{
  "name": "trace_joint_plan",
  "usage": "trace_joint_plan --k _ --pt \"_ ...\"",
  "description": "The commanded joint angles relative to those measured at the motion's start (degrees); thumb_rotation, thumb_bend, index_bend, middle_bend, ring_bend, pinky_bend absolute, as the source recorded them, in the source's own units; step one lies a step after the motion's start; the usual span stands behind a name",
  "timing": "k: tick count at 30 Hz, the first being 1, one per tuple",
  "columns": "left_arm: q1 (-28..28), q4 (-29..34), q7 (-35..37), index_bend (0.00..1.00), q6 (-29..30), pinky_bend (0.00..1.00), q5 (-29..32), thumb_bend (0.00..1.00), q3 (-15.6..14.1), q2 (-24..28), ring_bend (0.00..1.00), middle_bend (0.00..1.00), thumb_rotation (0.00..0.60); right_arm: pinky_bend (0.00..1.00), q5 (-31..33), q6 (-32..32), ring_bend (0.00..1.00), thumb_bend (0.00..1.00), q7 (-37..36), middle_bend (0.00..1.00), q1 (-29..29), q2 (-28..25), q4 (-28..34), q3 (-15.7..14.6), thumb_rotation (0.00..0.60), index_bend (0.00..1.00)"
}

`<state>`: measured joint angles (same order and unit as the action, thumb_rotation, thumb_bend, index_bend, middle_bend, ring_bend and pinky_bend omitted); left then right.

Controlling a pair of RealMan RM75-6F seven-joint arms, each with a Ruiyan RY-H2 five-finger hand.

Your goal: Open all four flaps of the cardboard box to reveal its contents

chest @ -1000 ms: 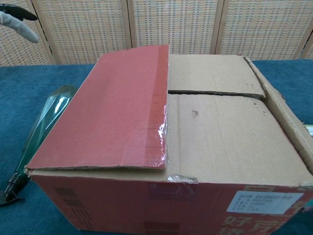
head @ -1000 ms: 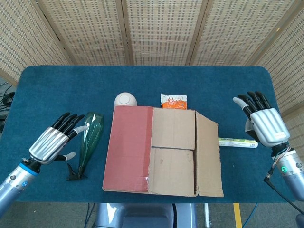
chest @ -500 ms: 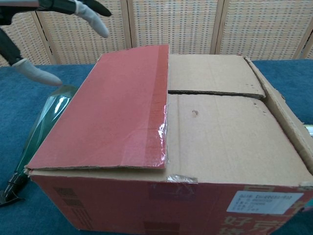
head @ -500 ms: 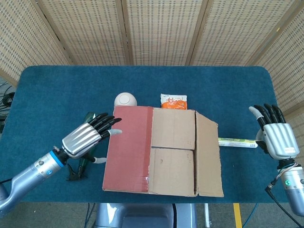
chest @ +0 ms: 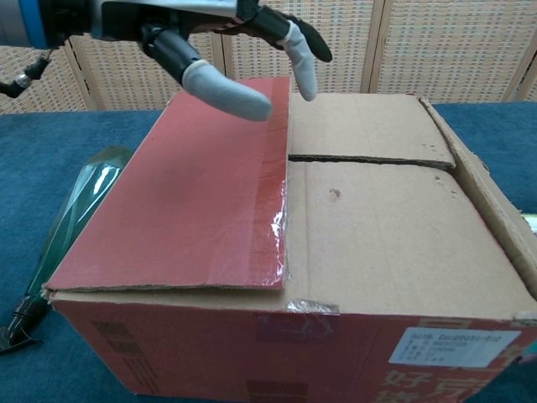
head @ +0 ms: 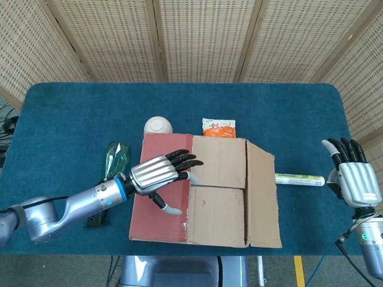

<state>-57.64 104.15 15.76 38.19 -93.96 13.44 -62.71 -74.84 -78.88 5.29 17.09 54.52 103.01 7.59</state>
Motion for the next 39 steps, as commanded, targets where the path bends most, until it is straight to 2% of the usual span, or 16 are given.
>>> trace_joint_plan --k 1,4,18,27,39 --pt "-1.9 -0.9 -1.0 0.34 -1.3 0.00 1.9 0.04 0.7 -1.7 0.01 0.13 0.218 0.00 -0.1 0.0 0.00 1.00 -0.2 0.11 -0.2 0.2 -0.2 0.1 0.600 0.11" --pt "-3.4 -1.3 -2.4 0.35 -2.7 0.00 3.9 0.04 1.0 -2.7 0.04 0.17 0.215 0.00 -0.3 0.0 0.00 1.00 -0.4 0.11 -0.5 0.3 -0.3 0.2 0.600 0.11" --pt "-7.8 -3.4 -10.6 0.42 -5.9 0.00 10.7 0.04 -0.2 -8.1 0.05 0.19 0.213 0.00 -0.9 -0.8 0.00 1.00 -1.5 0.11 -2.0 0.0 -0.5 0.8 0.600 0.11" --pt "-8.4 -4.0 -17.4 0.46 -5.2 0.00 14.2 0.04 -1.8 -9.2 0.05 0.20 0.213 0.00 -1.0 -0.7 0.00 1.00 -2.4 0.11 -2.7 -0.1 -1.0 1.2 0.600 0.11" --pt "-8.3 -2.8 -20.8 0.56 -3.4 0.00 17.6 0.04 -2.3 -8.2 0.06 0.20 0.211 0.00 -1.0 -0.3 0.00 1.00 -3.0 0.11 -3.0 0.3 -1.6 1.7 0.600 0.11"
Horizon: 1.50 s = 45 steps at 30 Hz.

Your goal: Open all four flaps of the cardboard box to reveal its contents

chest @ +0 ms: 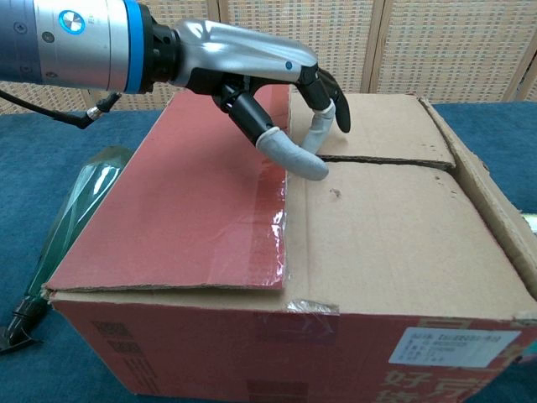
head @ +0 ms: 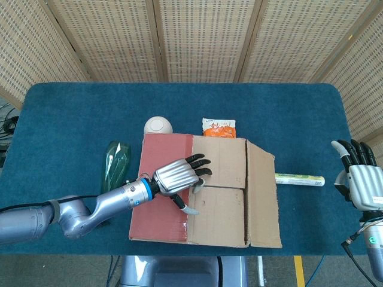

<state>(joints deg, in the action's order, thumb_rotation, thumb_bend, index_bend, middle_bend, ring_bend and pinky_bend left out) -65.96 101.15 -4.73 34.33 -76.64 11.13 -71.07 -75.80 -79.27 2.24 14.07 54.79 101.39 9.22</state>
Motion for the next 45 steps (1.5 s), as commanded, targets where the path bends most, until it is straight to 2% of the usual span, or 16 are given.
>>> trace_joint_plan --k 1,8,24,34,45 --pt "0.1 0.3 -0.4 0.57 0.6 0.00 0.4 0.04 0.0 0.3 0.06 0.20 0.212 0.00 -0.1 0.1 0.00 1.00 0.0 0.11 0.0 0.0 0.0 0.1 0.600 0.11" --pt "0.2 1.2 -0.9 0.63 1.2 0.00 1.0 0.04 0.1 2.0 0.07 0.20 0.209 0.00 0.2 0.3 0.00 1.00 0.0 0.11 0.0 0.2 -0.2 0.5 0.600 0.11" --pt "0.8 3.1 -1.2 0.66 2.7 0.00 2.0 0.04 0.6 6.1 0.08 0.21 0.211 0.00 0.4 1.0 0.00 1.00 0.0 0.11 0.1 0.4 -0.4 1.0 0.600 0.11" --pt "3.0 6.0 3.8 0.66 5.8 0.00 0.0 0.03 2.3 10.9 0.09 0.22 0.213 0.00 0.5 1.7 0.00 1.00 0.7 0.11 0.5 0.6 -0.2 1.3 0.600 0.11" --pt "6.0 9.2 8.0 0.66 7.5 0.00 -3.9 0.03 2.3 17.8 0.09 0.22 0.211 0.00 0.5 1.8 0.00 1.00 1.5 0.11 0.6 0.3 0.6 1.6 0.600 0.11"
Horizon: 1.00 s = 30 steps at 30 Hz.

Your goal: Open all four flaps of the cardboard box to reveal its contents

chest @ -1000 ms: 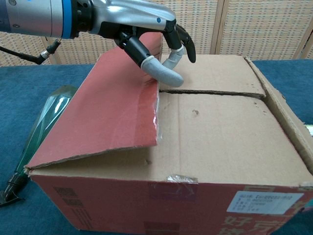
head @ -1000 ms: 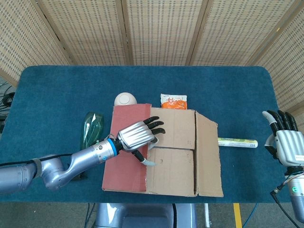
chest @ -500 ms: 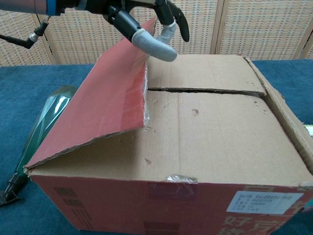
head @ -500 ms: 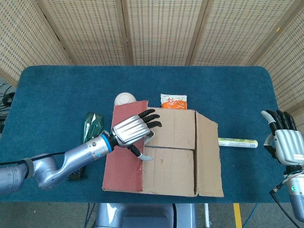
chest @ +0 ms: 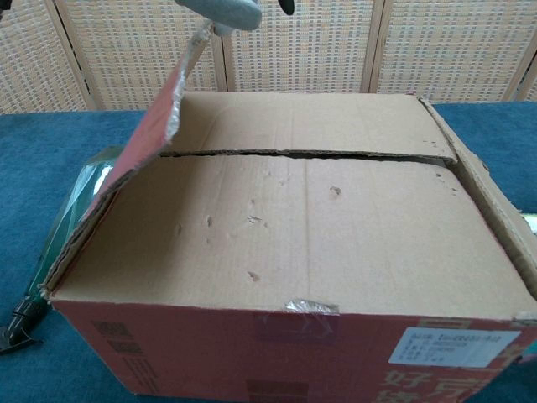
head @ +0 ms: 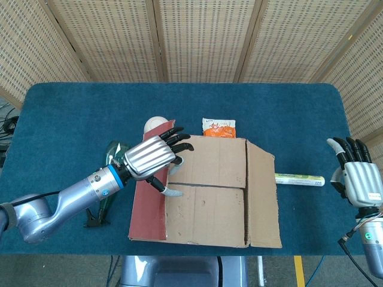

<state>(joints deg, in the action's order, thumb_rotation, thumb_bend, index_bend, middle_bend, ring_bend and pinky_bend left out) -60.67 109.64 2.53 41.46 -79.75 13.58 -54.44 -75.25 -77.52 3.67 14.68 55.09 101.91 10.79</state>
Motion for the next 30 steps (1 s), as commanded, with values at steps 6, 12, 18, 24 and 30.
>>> trace_joint_plan --k 6,12,18,24,30 --pt "2.6 2.0 2.5 0.66 1.6 0.00 -3.7 0.03 -0.7 4.7 0.09 0.22 0.211 0.00 -0.1 0.1 0.00 1.00 1.0 0.11 0.2 -0.1 0.8 0.1 0.600 0.11" --pt "4.5 2.8 3.5 0.66 3.0 0.00 -6.0 0.03 -1.5 7.4 0.09 0.22 0.213 0.00 -0.3 0.3 0.00 1.00 1.8 0.11 0.5 -0.2 1.5 0.2 0.600 0.11" --pt "7.2 3.5 5.4 0.66 5.1 0.00 -8.7 0.03 -2.5 10.9 0.09 0.22 0.213 0.00 0.0 1.0 0.00 1.00 2.4 0.11 1.0 -0.2 1.9 0.3 0.600 0.11" --pt "10.5 4.1 7.5 0.66 8.3 0.00 -10.7 0.03 -3.3 15.0 0.09 0.22 0.212 0.00 0.2 1.6 0.00 1.00 3.1 0.11 1.5 -0.2 2.2 0.4 0.600 0.11" --pt "13.3 4.0 9.8 0.66 11.1 0.00 -12.7 0.03 -3.9 18.5 0.10 0.23 0.212 0.00 0.3 2.2 0.00 1.00 3.7 0.11 2.1 0.1 2.6 0.5 0.600 0.11"
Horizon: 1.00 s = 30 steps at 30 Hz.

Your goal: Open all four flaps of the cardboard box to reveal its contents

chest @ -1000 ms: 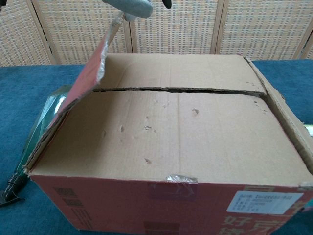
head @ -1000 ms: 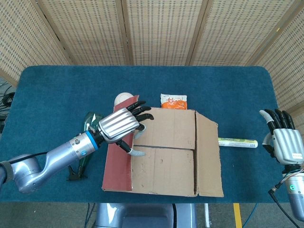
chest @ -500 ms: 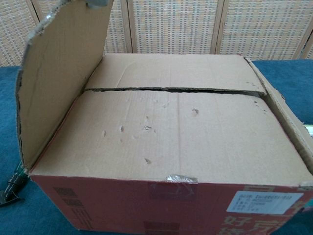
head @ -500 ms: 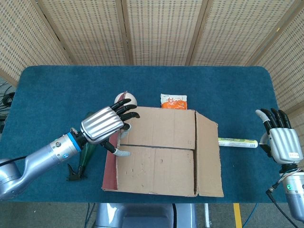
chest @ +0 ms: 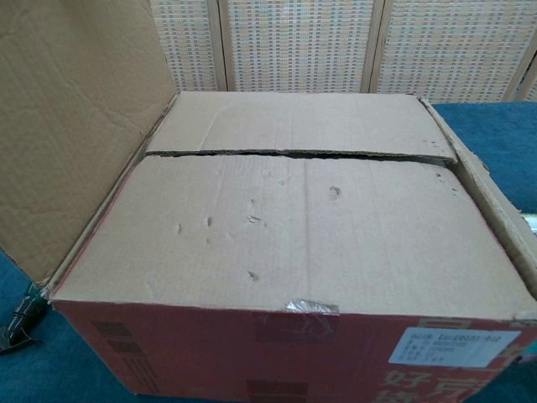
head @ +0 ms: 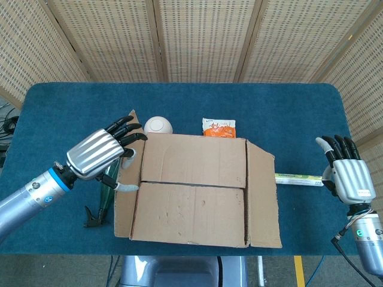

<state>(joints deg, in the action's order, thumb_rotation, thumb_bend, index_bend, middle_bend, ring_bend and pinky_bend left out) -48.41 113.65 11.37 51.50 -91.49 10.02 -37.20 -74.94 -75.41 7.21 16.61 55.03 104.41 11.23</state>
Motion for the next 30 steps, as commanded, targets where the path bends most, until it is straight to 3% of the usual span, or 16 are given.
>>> trace_joint_plan --k 1,10,22,26,30 --pt "1.8 -0.2 1.2 0.66 1.5 0.00 -1.3 0.03 -0.7 1.9 0.10 0.23 0.213 0.00 0.0 0.2 0.00 1.00 0.2 0.11 0.2 0.2 0.1 0.1 0.600 0.11" --pt "6.9 -1.2 2.9 0.66 3.6 0.00 -3.9 0.03 -3.5 5.7 0.10 0.23 0.212 0.00 0.2 0.4 0.00 1.00 1.1 0.11 0.7 0.6 0.6 0.0 0.600 0.11" --pt "10.1 -3.1 4.2 0.66 0.9 0.00 -3.8 0.03 -6.4 4.9 0.11 0.23 0.210 0.00 -0.1 -0.5 0.00 1.00 1.6 0.11 0.1 0.5 1.5 -0.4 0.600 0.11" --pt "10.6 -4.1 1.9 0.50 1.1 0.00 -2.1 0.04 -6.0 1.8 0.11 0.21 0.211 0.00 -0.2 -0.8 0.00 1.00 1.3 0.11 -0.2 0.4 1.6 -0.6 0.600 0.11" --pt "11.2 -4.4 -5.3 0.28 2.4 0.00 1.8 0.07 -4.7 -3.3 0.08 0.12 0.307 0.00 -0.3 -1.0 0.00 1.00 0.8 0.11 -0.5 0.7 1.2 -0.9 0.600 0.11"
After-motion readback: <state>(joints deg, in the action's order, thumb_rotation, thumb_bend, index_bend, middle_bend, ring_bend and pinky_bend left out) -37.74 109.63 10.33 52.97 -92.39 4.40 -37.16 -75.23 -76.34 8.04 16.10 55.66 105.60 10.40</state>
